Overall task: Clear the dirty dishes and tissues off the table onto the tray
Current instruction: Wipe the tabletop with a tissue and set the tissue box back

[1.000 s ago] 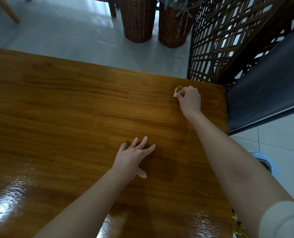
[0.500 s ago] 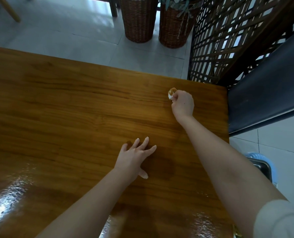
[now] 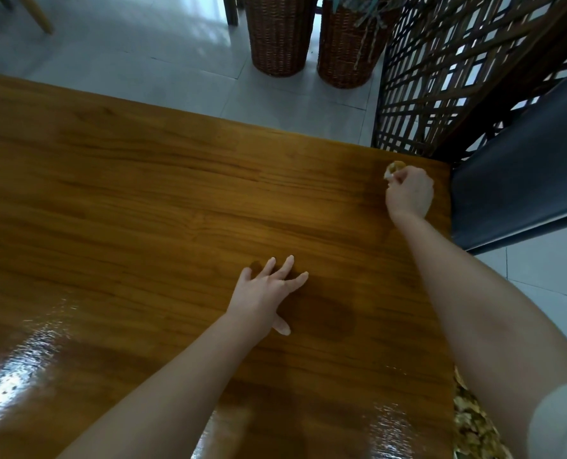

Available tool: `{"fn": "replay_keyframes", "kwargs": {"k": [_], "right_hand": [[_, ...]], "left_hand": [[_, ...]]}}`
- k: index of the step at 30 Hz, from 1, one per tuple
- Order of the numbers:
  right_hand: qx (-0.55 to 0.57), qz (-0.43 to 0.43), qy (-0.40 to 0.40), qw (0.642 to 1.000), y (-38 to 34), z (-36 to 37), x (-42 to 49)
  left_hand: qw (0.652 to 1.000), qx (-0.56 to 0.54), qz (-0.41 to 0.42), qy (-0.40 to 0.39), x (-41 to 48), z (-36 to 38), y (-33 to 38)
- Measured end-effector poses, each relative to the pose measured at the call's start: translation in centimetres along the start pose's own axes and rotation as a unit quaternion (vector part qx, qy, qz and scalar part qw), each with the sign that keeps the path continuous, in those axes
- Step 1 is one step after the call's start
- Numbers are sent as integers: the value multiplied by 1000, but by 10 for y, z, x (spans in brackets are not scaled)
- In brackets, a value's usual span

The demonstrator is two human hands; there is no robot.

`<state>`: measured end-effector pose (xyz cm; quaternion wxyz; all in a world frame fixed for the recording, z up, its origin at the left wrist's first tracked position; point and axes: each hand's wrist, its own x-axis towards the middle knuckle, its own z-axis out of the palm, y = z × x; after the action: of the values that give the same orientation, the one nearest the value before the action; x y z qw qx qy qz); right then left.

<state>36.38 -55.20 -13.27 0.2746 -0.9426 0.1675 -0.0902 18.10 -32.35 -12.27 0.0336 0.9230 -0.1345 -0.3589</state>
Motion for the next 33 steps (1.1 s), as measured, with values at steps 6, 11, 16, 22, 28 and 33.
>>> {"fn": "replay_keyframes", "kwargs": {"k": [6,11,16,22,28,33], "right_hand": [[60,46,-14,997,-41,26,-8],[35,-112,-94,989,-102,74,-49],[-12,-241,-100,965,-98,77,-65],[20,-134,-67,988,-14,20,-34],[5,14,2,1000,74,-37,-24],[2,5,14,1000,54,-22,-46]], "left_hand": [[1000,-4,2,-2,2,2,-1],[1000,-4,3,2,4,6,-4],[1000,7,3,4,2,4,-2],[1000,2,4,18,-5,-1,-1],[1000,9,1,19,-8,-4,0],[1000,17,-4,26,-7,-3,1]]}}
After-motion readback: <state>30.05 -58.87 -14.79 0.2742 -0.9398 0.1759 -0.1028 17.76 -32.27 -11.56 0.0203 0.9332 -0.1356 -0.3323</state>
